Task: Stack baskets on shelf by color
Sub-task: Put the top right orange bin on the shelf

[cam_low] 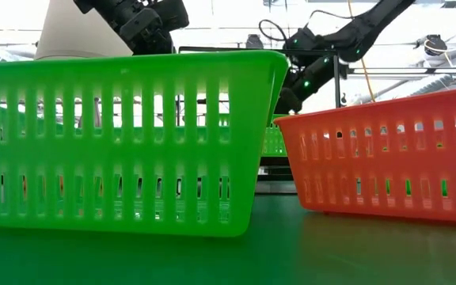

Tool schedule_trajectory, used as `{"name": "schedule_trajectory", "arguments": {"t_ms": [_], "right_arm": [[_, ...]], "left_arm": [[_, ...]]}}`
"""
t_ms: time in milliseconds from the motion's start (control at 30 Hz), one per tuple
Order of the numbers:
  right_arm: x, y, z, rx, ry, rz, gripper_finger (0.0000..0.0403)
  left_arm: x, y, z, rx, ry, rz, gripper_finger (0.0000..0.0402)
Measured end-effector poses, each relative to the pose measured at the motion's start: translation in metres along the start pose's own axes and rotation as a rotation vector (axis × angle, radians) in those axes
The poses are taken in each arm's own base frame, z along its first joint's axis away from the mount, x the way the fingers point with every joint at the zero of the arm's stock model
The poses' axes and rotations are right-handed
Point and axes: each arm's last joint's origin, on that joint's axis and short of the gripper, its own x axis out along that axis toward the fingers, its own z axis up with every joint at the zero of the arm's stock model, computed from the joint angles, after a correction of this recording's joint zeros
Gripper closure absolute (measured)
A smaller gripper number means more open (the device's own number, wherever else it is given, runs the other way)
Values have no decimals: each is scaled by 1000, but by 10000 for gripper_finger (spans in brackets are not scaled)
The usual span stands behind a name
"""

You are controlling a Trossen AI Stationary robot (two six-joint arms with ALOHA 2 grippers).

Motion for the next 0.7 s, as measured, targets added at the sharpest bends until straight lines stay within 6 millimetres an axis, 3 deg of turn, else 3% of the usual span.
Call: {"name": "schedule_trajectory", "arguments": {"t_ms": [133, 300, 600, 700], "right_arm": [[-15, -1, -1, 53, 104, -111, 290], [-13, 6, -23, 68, 186, -187, 319], [-8, 14, -40, 58, 102, -227, 393], [-8, 13, -42, 61, 82, -242, 400]], "left_arm": [[0, 0, 0, 0, 0, 0, 376], [0, 0, 1, -1, -8, 1, 376], [0, 0, 3, -5, -34, 4, 376], [0, 1, 5, -6, -49, 5, 376]]}}
